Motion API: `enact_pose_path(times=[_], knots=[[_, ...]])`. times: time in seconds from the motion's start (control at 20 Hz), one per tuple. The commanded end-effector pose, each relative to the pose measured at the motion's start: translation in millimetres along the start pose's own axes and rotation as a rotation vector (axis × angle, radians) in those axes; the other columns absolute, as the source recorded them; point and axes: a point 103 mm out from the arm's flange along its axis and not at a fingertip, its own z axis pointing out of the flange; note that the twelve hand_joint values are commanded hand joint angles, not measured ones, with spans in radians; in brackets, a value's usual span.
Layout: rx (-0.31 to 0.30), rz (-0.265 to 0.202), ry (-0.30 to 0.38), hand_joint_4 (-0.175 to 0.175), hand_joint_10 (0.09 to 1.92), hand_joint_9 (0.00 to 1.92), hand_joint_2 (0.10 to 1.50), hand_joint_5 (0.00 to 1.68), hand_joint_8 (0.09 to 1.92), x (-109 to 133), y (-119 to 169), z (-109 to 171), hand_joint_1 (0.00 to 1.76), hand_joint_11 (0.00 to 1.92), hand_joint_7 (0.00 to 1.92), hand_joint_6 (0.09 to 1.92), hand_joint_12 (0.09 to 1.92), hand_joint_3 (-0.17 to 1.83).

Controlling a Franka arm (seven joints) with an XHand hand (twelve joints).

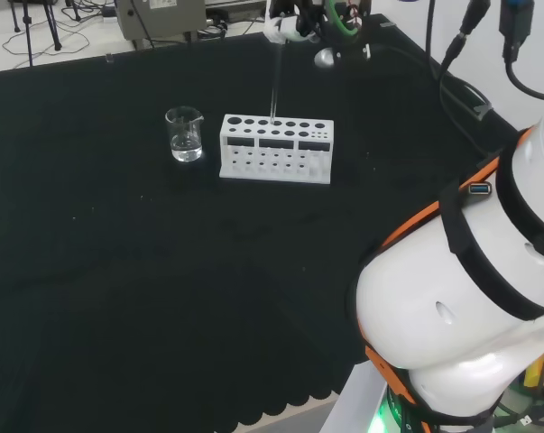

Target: Put the glass rod back on the white test tube rack.

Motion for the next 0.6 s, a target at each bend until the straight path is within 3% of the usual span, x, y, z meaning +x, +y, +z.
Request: enact_pose_path(times=[0.05,0.35,0.6], knots=[[-0.001,-0.011,0.016,-0.175,0.69,1.82,1.10,1.34,1.02,5,5,1,1.30,1.54,1.17,0.09,1.00,-0.14],[0.004,-0.031,0.035,-0.175,0.69,1.82,1.10,1.34,1.02,2,10,0,1.30,1.54,1.17,0.09,1.00,-0.14],[0.002,-0.044,0.032,-0.175,0.69,1.82,1.10,1.34,1.02,14,23,5,1.30,1.54,1.17,0.09,1.00,-0.15]])
